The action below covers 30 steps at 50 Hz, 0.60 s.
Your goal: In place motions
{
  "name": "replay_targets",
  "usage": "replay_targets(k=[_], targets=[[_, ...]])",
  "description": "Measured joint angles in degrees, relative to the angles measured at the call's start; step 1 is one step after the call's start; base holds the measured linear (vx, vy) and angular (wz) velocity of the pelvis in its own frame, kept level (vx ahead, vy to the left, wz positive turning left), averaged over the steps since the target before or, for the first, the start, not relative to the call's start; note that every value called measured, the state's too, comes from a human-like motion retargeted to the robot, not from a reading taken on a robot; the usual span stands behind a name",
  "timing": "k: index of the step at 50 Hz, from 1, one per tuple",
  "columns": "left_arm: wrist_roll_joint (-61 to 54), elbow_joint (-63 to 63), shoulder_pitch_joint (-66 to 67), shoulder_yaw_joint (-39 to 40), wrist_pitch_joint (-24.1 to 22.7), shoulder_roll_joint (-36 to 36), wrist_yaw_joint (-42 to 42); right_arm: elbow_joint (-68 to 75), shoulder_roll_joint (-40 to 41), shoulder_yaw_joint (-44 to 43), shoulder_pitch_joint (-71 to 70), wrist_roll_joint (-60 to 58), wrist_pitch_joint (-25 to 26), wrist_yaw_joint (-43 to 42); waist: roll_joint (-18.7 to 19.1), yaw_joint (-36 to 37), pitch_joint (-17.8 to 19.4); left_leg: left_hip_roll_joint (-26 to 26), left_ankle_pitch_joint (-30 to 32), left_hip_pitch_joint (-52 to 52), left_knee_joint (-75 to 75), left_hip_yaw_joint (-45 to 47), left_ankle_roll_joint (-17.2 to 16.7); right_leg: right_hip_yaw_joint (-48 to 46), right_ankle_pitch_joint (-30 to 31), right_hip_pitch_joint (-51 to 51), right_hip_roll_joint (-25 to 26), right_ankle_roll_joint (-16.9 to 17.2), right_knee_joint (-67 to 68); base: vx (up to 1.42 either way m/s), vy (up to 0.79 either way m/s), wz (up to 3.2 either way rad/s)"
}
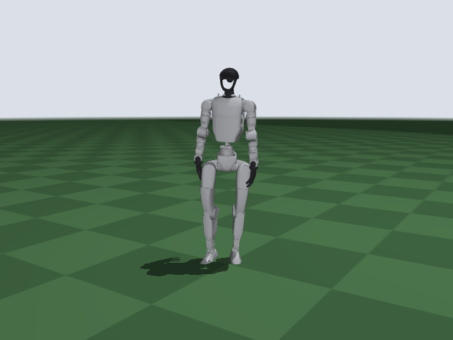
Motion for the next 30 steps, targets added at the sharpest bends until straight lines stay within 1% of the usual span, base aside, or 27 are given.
replay_targets(k=[9, 20, 30], targets=[[0.26, 0.21, 0.25, 0.2, 0.1, 0.18, 0.01, -0.62, -0.08, -0.03, -0.15, 0.46, -0.12, 0.26, -0.1, 0.94, -0.34, -0.51, 0.29, -0.63, 0.38, -1.43, 0.1, -1.57, -0.35, 0.8, -0.24, 0.08, -0.4, 0.03, -0.04, 0.09], [0.36, -0.05, 0.32, 0.56, 0.17, 0.17, -0.07, -0.27, -0.2, -0.07, 0.87, 0.77, -0.18, 0.31, -0.72, 3.76, -0.74, -2.0, 1.55, -2.25, 1.21, -5.56, 0.14, -5.93, -1.54, 3.21, -0.92, 0.59, -1.22, 0.18, -0.16, 0.37], [0.31, 0.11, -1.57, -0.35, -0.03, 0.12, 0.64, 0.37, -0.72, -0.86, 3.4, 0.47, -0.65, -0.09, -2.36, 8.72, -0.18, -5.29, 4.56, -4.52, 1.96, -14.04, 0.1, -15.15, -3.69, 7.41, -2.02, 1.83, -2.29, 0.36, -0.09, 0.83]])
